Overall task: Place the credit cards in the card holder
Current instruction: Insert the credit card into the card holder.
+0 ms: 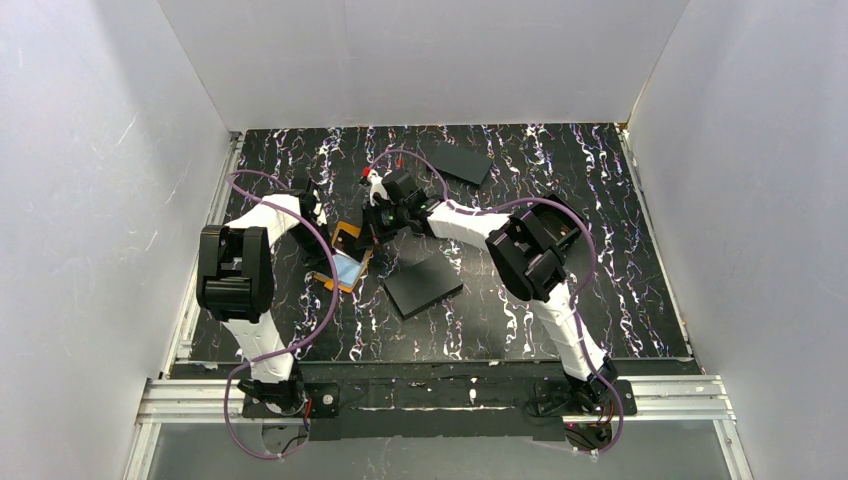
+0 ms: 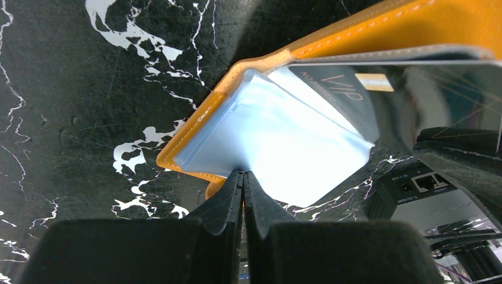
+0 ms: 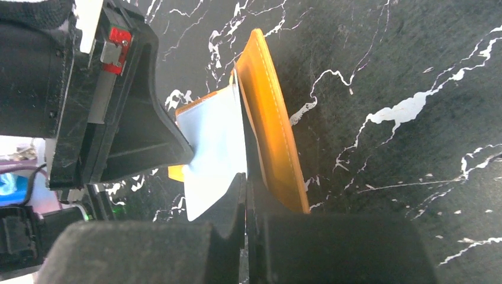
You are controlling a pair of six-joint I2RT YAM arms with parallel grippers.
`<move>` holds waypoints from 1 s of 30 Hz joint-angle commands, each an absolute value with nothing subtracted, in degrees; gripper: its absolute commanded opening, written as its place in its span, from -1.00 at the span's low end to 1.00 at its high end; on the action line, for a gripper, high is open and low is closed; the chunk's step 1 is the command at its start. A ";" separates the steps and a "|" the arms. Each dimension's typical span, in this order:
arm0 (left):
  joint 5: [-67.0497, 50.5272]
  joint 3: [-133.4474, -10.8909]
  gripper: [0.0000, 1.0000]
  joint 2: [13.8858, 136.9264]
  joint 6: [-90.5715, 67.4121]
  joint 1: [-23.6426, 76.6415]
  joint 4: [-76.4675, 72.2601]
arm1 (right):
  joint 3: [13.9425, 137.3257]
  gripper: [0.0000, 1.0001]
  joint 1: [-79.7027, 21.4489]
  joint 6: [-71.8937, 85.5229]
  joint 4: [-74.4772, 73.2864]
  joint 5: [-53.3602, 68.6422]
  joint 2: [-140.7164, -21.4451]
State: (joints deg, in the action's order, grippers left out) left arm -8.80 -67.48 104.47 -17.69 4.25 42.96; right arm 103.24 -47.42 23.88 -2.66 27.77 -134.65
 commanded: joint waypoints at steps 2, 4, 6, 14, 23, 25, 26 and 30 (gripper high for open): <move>-6.24 -66.25 -1.00 104.85 -16.53 4.92 43.86 | 102.58 -0.97 -47.58 31.72 0.70 30.41 -136.18; -6.24 -66.18 -1.00 104.77 -16.47 4.92 43.86 | 102.03 -0.97 -47.54 32.15 1.60 30.33 -136.11; -6.24 -66.16 -1.00 104.68 -16.44 4.93 43.86 | 102.00 -0.97 -47.55 32.17 1.52 30.39 -136.41; -5.92 -66.14 -1.00 104.41 -16.35 4.92 43.86 | 100.39 -0.97 -47.46 28.90 0.30 29.04 -135.72; -4.34 -66.33 -1.00 104.35 -16.37 4.92 44.52 | 101.24 -0.97 -46.70 26.28 -4.96 30.26 -135.15; -3.78 -66.39 -1.00 104.29 -16.39 4.92 44.63 | 101.73 -0.97 -46.51 26.09 -6.18 30.61 -135.26; -3.52 -66.44 -1.00 104.31 -16.31 4.92 44.71 | 102.03 -0.97 -46.45 25.96 -7.03 30.67 -135.31; -3.14 -66.48 -1.00 104.62 -16.17 4.92 44.90 | 103.29 -0.97 -46.32 25.45 -9.97 30.94 -135.44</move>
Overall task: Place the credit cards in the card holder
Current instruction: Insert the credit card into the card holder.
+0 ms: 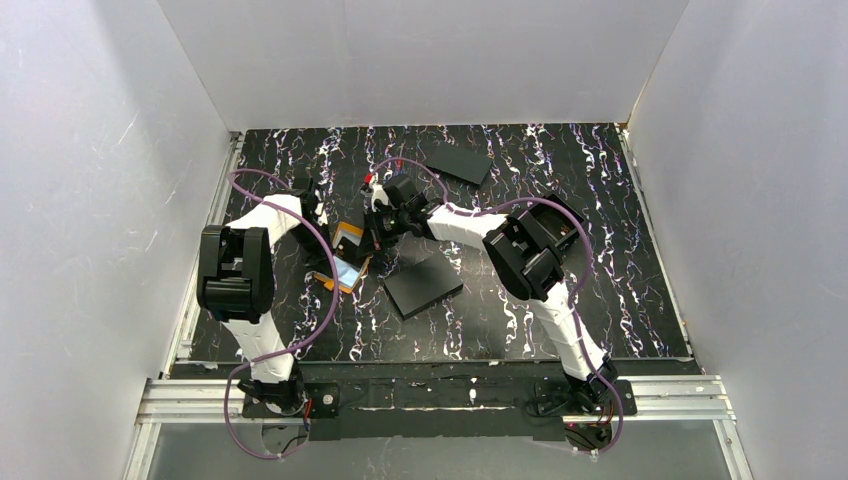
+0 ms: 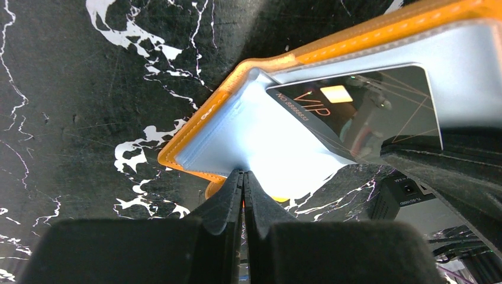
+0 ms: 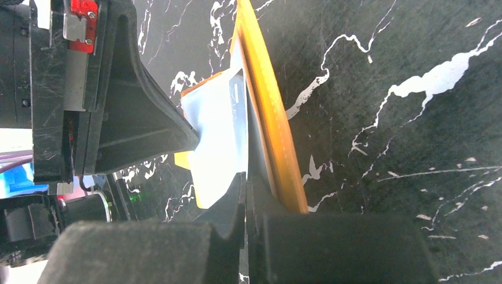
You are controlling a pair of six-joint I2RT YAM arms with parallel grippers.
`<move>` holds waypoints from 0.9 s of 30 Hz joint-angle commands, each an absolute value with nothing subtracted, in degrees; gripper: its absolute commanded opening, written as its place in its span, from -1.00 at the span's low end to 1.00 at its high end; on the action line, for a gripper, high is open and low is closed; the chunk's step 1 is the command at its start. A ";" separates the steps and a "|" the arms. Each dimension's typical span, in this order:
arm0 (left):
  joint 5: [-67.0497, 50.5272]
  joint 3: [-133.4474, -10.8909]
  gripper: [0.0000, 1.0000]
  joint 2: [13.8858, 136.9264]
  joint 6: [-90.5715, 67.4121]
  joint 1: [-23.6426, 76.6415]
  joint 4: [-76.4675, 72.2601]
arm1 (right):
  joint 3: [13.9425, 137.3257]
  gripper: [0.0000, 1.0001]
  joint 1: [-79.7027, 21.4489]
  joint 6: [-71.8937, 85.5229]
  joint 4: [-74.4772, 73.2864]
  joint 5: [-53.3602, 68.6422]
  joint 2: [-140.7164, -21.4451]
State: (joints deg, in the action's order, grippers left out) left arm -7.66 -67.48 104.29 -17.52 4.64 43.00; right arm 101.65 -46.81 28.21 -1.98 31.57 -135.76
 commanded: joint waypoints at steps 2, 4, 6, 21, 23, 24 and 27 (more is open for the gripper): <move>-3.16 -66.61 -1.00 104.76 -16.19 4.92 44.99 | 104.59 -0.97 -46.32 25.20 -11.92 30.95 -135.82; -3.21 -66.55 -1.00 104.77 -16.22 4.92 45.00 | 106.00 -0.97 -46.32 24.91 -13.85 30.86 -136.45; -3.33 -66.55 -1.00 104.85 -16.19 4.92 44.98 | 106.20 -0.97 -46.32 25.14 -14.32 30.28 -136.39; -3.84 -66.83 -1.00 105.38 -16.17 4.94 44.96 | 98.36 -0.97 -46.32 31.46 -7.75 26.34 -131.62; -3.93 -66.95 -1.00 105.42 -16.26 4.92 44.91 | 96.07 -0.97 -46.32 33.28 -4.01 25.77 -130.64; -4.02 -66.89 -1.00 105.46 -16.26 4.92 44.91 | 95.43 -0.97 -46.32 34.01 -3.35 25.46 -130.48; -4.21 -66.96 -1.00 105.47 -16.26 4.92 44.91 | 94.05 -0.97 -46.32 35.45 -1.89 24.56 -129.86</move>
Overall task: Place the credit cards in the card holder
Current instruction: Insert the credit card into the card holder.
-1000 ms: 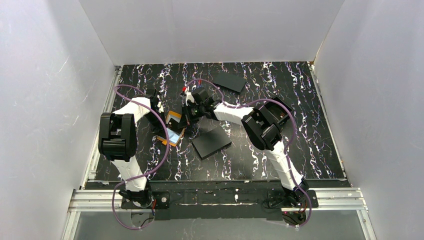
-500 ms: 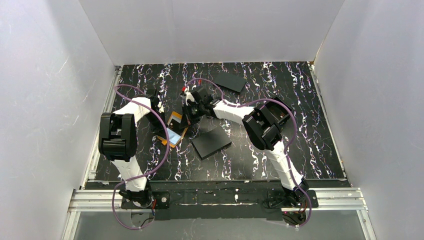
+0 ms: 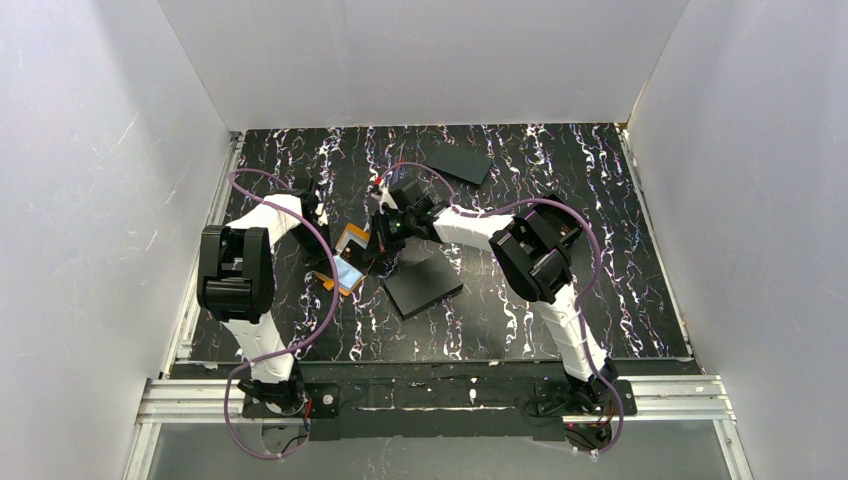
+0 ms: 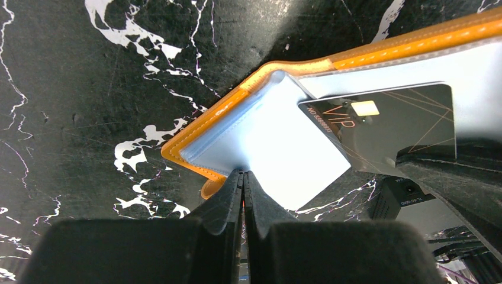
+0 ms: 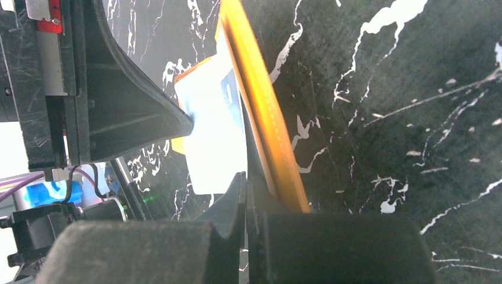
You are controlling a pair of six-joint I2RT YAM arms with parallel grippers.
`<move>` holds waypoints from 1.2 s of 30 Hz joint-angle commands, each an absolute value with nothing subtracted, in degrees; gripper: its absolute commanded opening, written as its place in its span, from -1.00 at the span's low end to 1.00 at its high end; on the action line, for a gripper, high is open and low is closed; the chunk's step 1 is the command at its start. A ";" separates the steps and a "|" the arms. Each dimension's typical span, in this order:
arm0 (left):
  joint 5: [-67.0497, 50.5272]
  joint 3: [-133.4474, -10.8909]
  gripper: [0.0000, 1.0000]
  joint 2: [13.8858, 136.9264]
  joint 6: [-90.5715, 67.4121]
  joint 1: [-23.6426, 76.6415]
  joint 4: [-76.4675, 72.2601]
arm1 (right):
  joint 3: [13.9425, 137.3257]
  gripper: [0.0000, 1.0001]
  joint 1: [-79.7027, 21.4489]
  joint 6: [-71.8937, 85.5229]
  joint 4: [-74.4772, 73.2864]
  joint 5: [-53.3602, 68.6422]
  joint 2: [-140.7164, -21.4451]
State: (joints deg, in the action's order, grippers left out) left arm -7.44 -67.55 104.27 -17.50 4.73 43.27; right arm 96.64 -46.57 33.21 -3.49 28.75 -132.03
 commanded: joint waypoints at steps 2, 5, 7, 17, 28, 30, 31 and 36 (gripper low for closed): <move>-4.31 -66.96 -1.00 105.47 -16.26 4.92 44.91 | 94.15 -0.97 -46.40 35.81 -2.09 24.64 -130.04; -4.52 -67.01 -1.00 105.47 -16.28 4.92 44.83 | 96.20 -0.97 -46.45 34.81 -4.43 25.97 -131.22; -4.61 -67.03 -1.00 105.47 -16.26 4.94 44.82 | 98.16 -0.97 -46.49 33.51 -6.55 27.05 -132.28; -4.83 -67.15 -1.00 105.56 -16.18 4.95 44.77 | 107.60 -0.97 -46.92 28.57 -15.80 30.27 -137.30; -4.92 -67.23 -1.00 105.47 -16.19 4.92 44.74 | 108.12 -0.97 -47.28 30.14 -14.76 29.91 -137.99; -4.92 -67.13 -1.00 105.47 -16.20 4.92 44.74 | 108.14 -0.97 -47.37 30.88 -14.76 29.63 -137.94; -4.92 -67.18 -1.00 105.42 -16.17 4.93 44.75 | 107.94 -0.97 -47.37 31.24 -14.30 29.69 -137.90; -5.10 -67.23 -1.00 105.42 -16.17 4.92 44.74 | 107.68 -0.97 -47.46 32.34 -11.49 30.37 -138.11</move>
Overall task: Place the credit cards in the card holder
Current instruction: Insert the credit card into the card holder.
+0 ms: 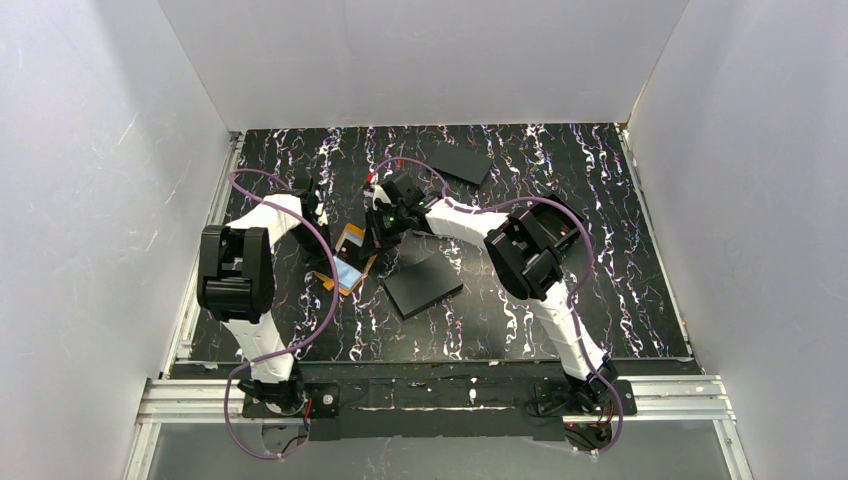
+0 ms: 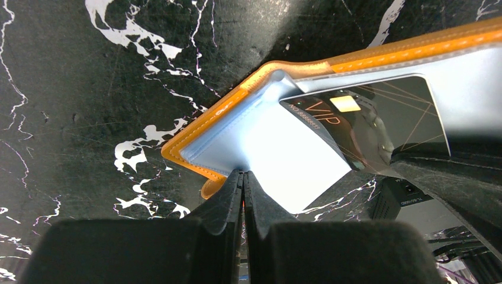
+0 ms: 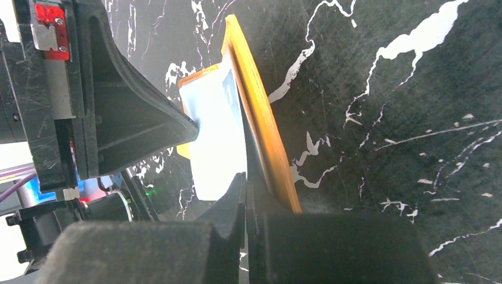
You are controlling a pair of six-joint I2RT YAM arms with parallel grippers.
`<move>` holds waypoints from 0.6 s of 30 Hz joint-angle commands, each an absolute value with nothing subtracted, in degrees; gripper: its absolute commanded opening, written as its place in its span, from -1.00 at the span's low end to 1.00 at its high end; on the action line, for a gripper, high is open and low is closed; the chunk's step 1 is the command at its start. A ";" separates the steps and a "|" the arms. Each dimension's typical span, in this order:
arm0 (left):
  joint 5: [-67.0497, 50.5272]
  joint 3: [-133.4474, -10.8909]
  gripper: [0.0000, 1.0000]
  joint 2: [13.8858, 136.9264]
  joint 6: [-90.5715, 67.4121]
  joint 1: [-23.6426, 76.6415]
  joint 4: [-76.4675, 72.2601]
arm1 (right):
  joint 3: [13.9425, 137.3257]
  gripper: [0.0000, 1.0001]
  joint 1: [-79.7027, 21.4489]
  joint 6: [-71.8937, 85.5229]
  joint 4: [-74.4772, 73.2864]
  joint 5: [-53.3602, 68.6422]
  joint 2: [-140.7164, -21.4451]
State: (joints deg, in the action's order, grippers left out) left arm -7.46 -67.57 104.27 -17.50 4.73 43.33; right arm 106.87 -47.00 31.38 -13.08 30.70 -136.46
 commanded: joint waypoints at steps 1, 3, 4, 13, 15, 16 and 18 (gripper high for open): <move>-5.14 -67.23 -1.00 105.39 -16.18 4.92 44.74 | 108.03 -0.97 -47.46 32.38 -11.37 30.33 -138.49; -5.18 -67.11 -1.00 105.39 -16.21 4.92 44.70 | 109.14 -0.97 -47.46 32.34 -11.38 30.92 -139.42; -5.19 -67.13 -1.00 105.38 -16.20 4.97 44.71 | 109.61 -0.97 -47.46 32.34 -11.56 31.01 -139.80; -5.36 -67.23 -1.00 105.47 -16.09 5.01 44.65 | 110.31 -0.97 -47.46 27.68 -11.87 29.71 -140.66; -5.30 -67.22 -1.00 105.47 -16.11 5.01 44.66 | 110.54 -0.97 -47.46 27.15 -13.56 29.30 -140.71; -5.21 -67.23 -1.00 105.47 -16.13 5.01 44.65 | 110.41 -0.97 -47.46 27.08 -14.20 28.63 -140.53; -5.15 -67.17 -1.00 105.47 -16.13 5.01 44.65 | 109.11 -0.97 -47.46 27.35 -15.56 27.35 -139.44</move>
State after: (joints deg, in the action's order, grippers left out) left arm -7.51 -67.57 104.27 -17.32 4.73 43.33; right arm 109.01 -47.00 29.74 -11.18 31.79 -138.72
